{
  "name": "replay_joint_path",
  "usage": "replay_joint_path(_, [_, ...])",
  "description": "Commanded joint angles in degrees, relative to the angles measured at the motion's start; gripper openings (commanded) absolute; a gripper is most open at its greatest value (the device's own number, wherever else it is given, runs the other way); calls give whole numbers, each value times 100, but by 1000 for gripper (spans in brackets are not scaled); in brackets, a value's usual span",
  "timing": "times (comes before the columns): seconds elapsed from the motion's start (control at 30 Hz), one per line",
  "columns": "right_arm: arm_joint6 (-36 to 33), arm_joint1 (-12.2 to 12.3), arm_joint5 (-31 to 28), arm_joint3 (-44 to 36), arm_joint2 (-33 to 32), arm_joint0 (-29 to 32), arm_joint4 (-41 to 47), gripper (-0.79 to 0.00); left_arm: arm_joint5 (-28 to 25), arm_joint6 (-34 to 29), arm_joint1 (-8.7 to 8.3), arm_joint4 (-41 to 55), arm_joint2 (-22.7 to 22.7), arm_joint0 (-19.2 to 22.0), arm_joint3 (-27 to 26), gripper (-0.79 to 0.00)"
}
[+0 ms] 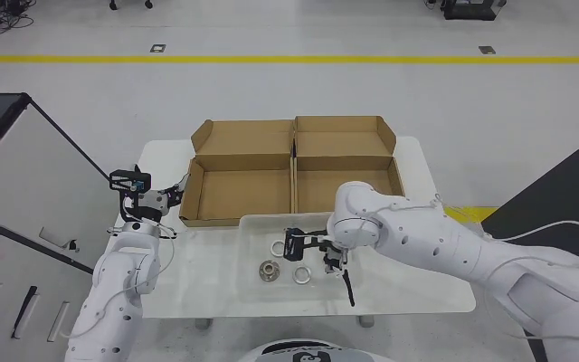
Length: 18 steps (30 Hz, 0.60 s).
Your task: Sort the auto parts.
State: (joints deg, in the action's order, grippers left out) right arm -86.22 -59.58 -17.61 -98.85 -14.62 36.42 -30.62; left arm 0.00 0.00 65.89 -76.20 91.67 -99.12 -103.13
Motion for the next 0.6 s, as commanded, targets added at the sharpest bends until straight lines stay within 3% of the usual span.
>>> replay_joint_path(0.0, [-2,-55,-7,90,49,6,-10,-413,0,0,0,0,0,0,0,0])
replay_joint_path(0.57, [44,-388,7,610,203,15,-237,-413,0,0,0,0,0,0,0,0])
